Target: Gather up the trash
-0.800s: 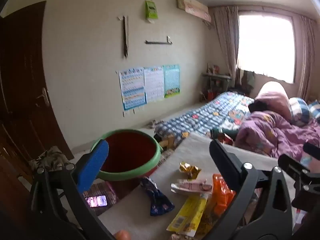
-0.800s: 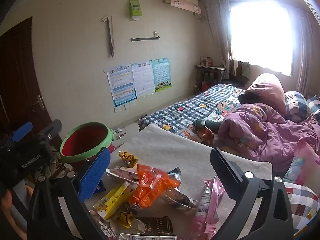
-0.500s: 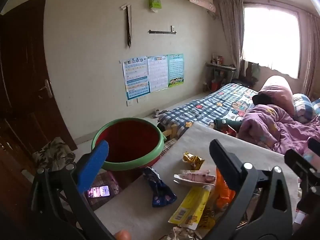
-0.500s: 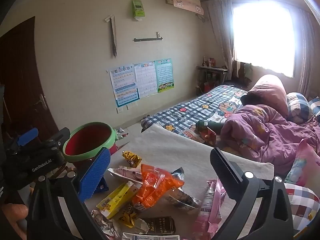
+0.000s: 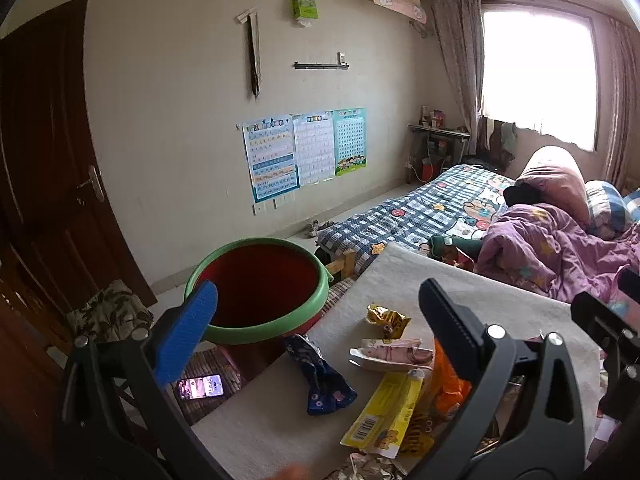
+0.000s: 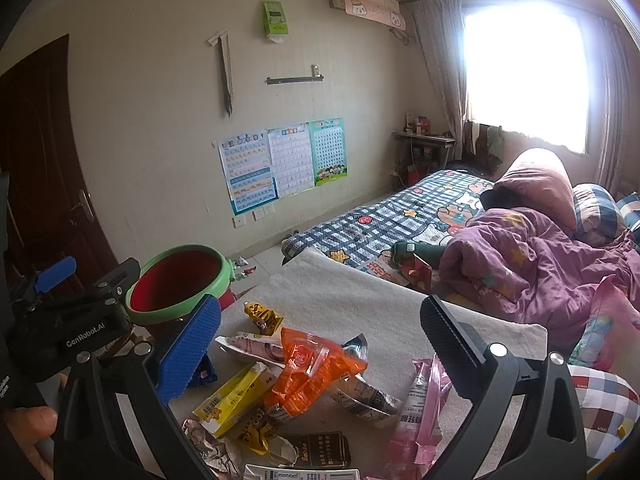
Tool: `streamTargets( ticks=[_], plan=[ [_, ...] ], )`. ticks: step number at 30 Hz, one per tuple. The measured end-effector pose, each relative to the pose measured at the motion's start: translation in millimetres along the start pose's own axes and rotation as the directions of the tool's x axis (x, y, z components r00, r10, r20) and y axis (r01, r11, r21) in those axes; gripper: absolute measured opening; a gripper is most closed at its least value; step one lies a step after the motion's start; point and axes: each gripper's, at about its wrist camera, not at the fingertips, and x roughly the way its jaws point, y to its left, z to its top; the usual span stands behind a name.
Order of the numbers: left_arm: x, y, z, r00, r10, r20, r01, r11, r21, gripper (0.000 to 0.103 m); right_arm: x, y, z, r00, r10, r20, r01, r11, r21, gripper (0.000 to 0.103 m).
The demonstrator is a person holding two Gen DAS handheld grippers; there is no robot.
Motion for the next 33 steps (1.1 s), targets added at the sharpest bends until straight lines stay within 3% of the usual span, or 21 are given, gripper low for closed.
streamTargets(
  ticks=[9, 33],
  plan=[
    [0.4, -4.0, -0.7, 1.000, -0.025, 0.004, 0.025, 0.999, 0.022, 0.099, -3.7, 2.5, -3.2, 1.000, -0.006, -0.001, 0.006, 1.000, 0.000, 0.096],
    [0.6, 2.8, 0.3, 1.000, -0.004, -0.008, 0.004, 1.000, 0.008, 0.099, 3.5, 4.4, -0.1, 1.000, 0.010, -0.015, -0.010, 1.000, -0.004, 0.096]
  ],
)
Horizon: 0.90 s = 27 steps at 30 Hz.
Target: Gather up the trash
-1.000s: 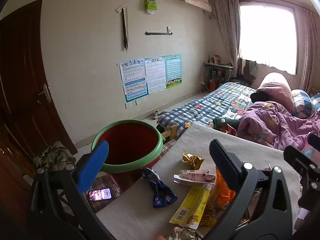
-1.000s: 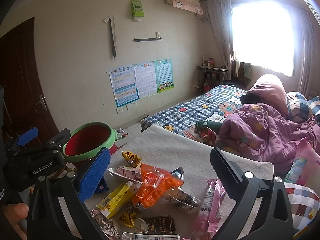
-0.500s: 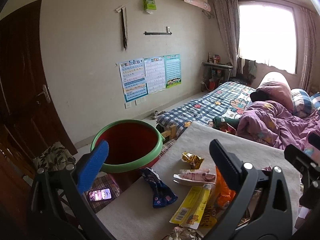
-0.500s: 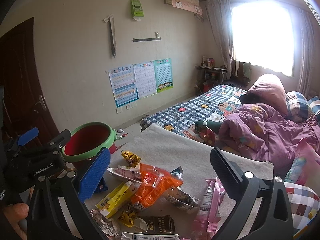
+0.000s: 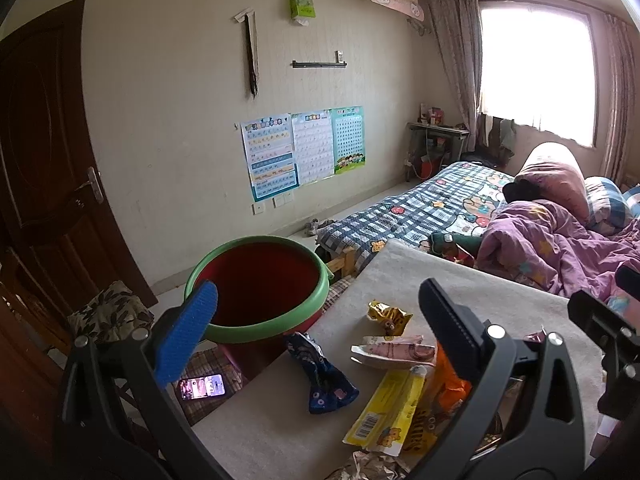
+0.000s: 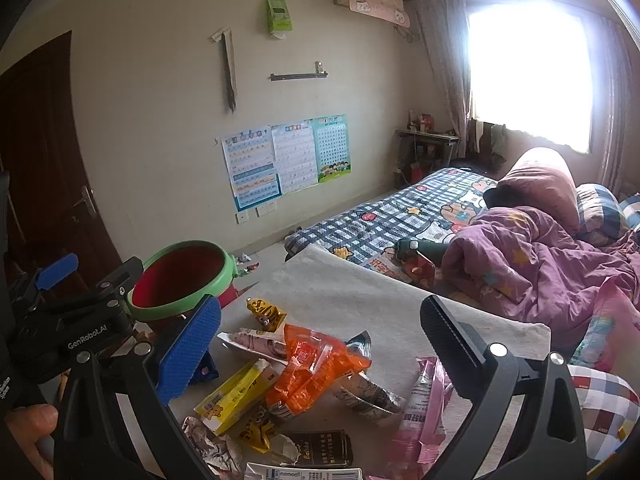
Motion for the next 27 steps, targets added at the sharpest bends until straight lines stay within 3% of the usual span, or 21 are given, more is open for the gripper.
streamTargets(
  ticks=[17, 27],
  plan=[
    [2, -2, -4, 1.000, 0.012, 0.007, -0.012, 1.000, 0.012, 0.099, 8, -1, -4, 1.000, 0.014, -0.023, -0.014, 1.000, 0.007, 0.096],
    [13, -3, -21, 0.994, -0.093, -0.064, 0.096, 0.994, 0.047, 0.099, 24, -5, -22, 0.995, 0.046, -0.093, -0.044, 0.999, 0.024, 0.096]
  ],
)
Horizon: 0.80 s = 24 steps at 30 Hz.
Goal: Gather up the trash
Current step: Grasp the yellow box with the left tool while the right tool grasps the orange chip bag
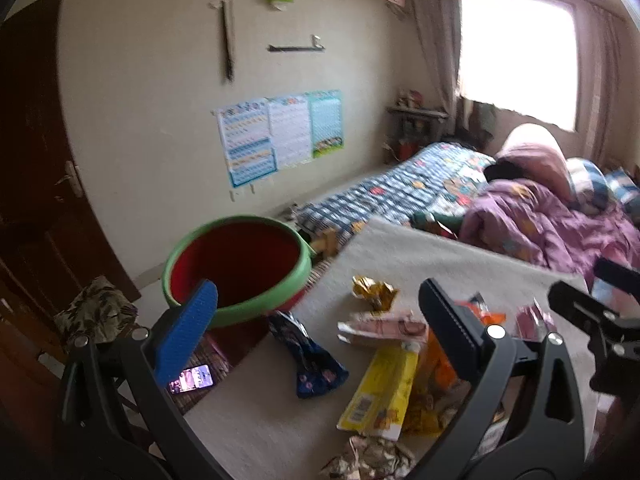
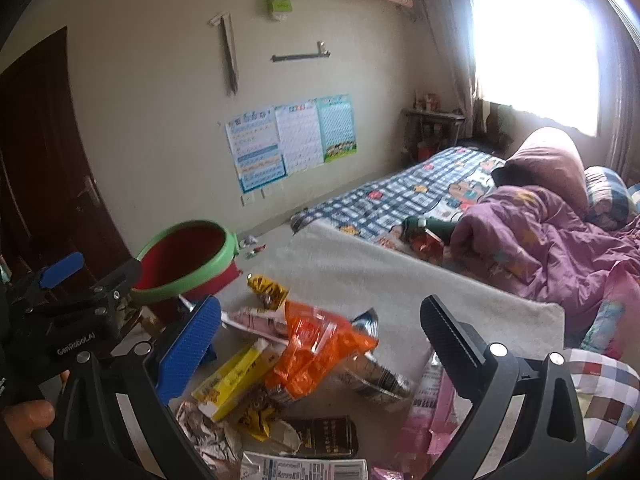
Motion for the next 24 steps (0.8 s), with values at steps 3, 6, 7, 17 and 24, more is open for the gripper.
streamTargets(
  ticks=[3, 6, 7, 17, 24],
  plan=[
    [10, -6, -16, 0.998, -0.034, -0.055, 0.036, 0.999, 0.033, 0.099, 8, -5, -14, 0.999, 0.009, -0.052, -0.009, 1.000, 0.003, 0.096],
    [32, -18, -36, 0.985, -0.077, -0.155, 0.085, 0.995, 0.049, 0.098, 18, -10, -26, 0.995, 0.015, -0.102, -0.011, 0.999, 0.036, 0.096],
    [39, -22, -41, 0.978, -0.094, -0.184, 0.105, 0.993, 0.048, 0.097, 19, -12, -29, 0.994, 0.018, -0.110, -0.013, 0.999, 0.046, 0.096],
    [93, -38, -76, 0.908, -0.192, -0.372, 0.210, 0.978, 0.008, 0.062, 23, -19, -34, 0.991, 0.035, -0.127, -0.026, 0.997, 0.070, 0.096],
    [89, -39, -80, 0.892, -0.239, -0.385, 0.253, 0.967, -0.015, 0.018, 41, -23, -39, 0.977, 0.105, -0.187, -0.081, 0.988, 0.130, 0.089]
  ],
)
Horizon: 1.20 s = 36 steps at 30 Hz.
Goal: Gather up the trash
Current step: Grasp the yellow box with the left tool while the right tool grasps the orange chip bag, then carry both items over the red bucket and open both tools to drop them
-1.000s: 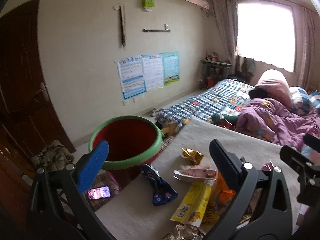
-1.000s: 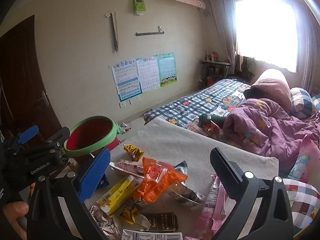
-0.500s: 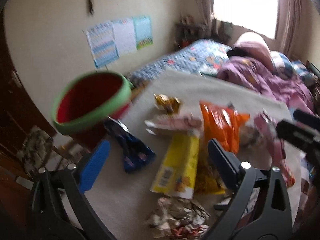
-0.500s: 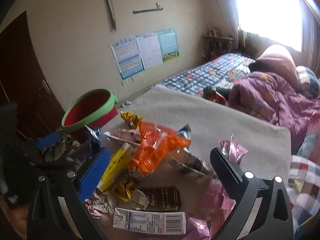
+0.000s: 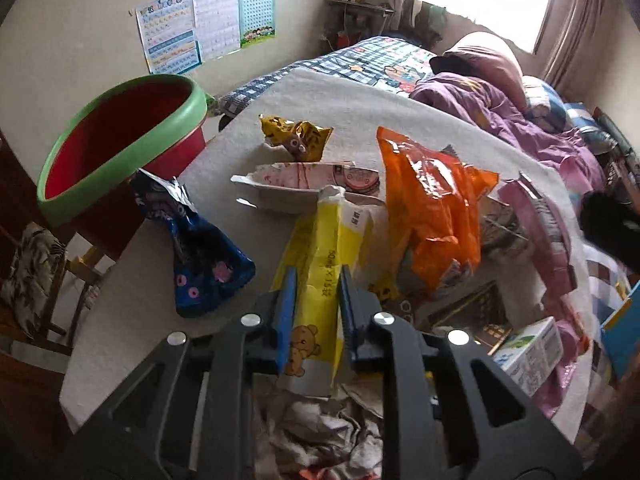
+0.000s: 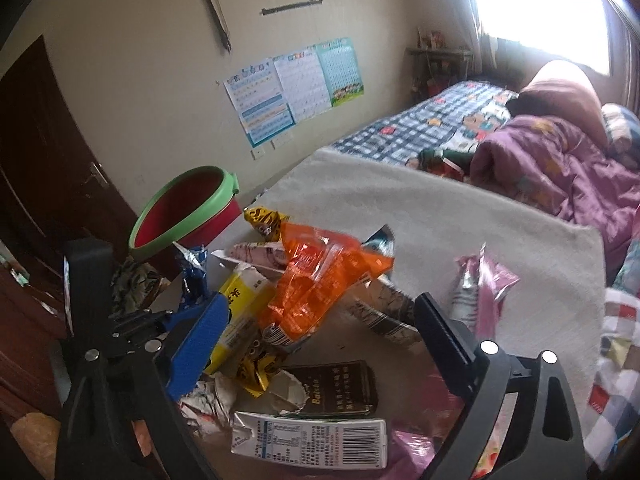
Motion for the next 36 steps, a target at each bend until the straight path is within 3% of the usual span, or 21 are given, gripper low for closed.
streamTargets(
  ticks=[5, 10, 21, 24, 29, 33, 36],
  plan=[
    [-19, 5, 0, 0.999, -0.018, 0.048, 0.019, 1.000, -0.021, 0.018, 21, 1, 1, 0.998, 0.022, -0.057, -0.021, 1.000, 0.021, 0.082],
    [-39, 16, 5, 0.995, -0.017, 0.094, 0.023, 0.998, -0.059, 0.018, 46, 2, 4, 0.993, 0.045, -0.111, -0.041, 0.999, 0.035, 0.064],
    [-60, 17, 0, 0.990, 0.045, 0.136, -0.027, 0.991, -0.130, 0.018, 78, 3, 3, 0.975, 0.118, -0.186, -0.109, 0.992, 0.056, 0.064],
    [-61, 21, 2, 0.990, 0.064, 0.129, -0.046, 0.989, -0.142, 0.018, 86, -1, 0, 0.967, 0.128, -0.222, -0.114, 0.991, 0.076, 0.048],
    [-71, 40, 1, 0.985, 0.076, 0.156, -0.054, 0.989, -0.137, 0.018, 83, 3, 3, 0.967, 0.159, -0.201, -0.144, 0.986, 0.086, 0.040],
    [-79, 65, 12, 0.979, 0.064, 0.196, -0.037, 0.989, -0.141, 0.018, 64, 22, 12, 0.980, 0.127, -0.152, -0.119, 0.991, 0.058, 0.038],
    [-87, 86, 23, 0.969, 0.066, 0.239, -0.028, 0.987, -0.157, 0.018, 46, 45, 22, 0.993, 0.072, -0.095, -0.075, 0.997, -0.028, 0.038]
  ],
)
